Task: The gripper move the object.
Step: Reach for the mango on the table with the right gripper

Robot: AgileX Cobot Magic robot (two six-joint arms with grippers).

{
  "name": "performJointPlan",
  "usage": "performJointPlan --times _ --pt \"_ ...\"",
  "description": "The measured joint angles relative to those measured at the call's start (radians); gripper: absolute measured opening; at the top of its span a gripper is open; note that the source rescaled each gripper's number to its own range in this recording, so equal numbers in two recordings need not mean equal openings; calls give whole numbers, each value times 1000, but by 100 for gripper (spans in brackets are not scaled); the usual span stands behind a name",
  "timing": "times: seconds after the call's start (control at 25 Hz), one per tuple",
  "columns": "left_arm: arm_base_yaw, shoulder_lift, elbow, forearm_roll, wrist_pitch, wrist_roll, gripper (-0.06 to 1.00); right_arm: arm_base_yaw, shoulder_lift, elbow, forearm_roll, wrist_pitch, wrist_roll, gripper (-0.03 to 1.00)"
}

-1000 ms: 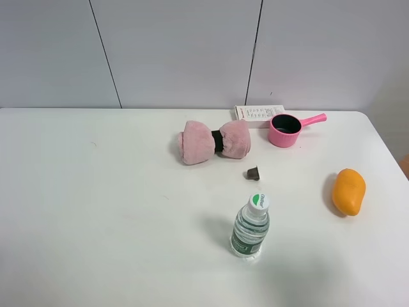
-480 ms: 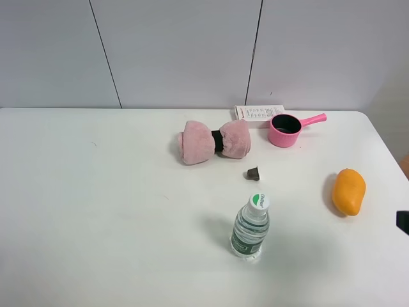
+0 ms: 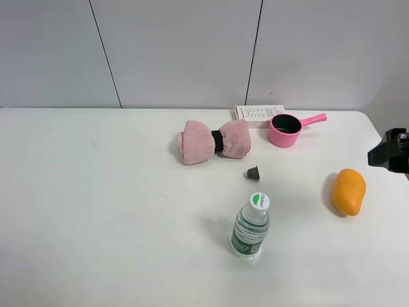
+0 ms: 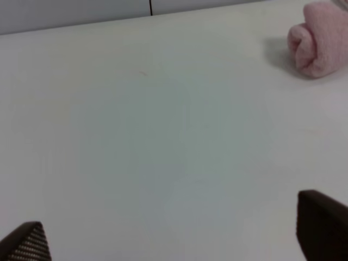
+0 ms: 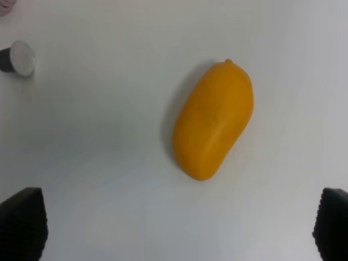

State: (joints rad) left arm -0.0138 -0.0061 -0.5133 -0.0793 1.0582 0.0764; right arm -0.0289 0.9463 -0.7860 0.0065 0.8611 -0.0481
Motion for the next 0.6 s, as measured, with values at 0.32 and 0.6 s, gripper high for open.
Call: performJointPlan --times 0.32,0.6 --pt "0 0 0 0 0 0 100 -93 99 -1 4 -72 8 98" --pt "0 0 0 0 0 0 100 -102 258 55 2 -211 -6 85"
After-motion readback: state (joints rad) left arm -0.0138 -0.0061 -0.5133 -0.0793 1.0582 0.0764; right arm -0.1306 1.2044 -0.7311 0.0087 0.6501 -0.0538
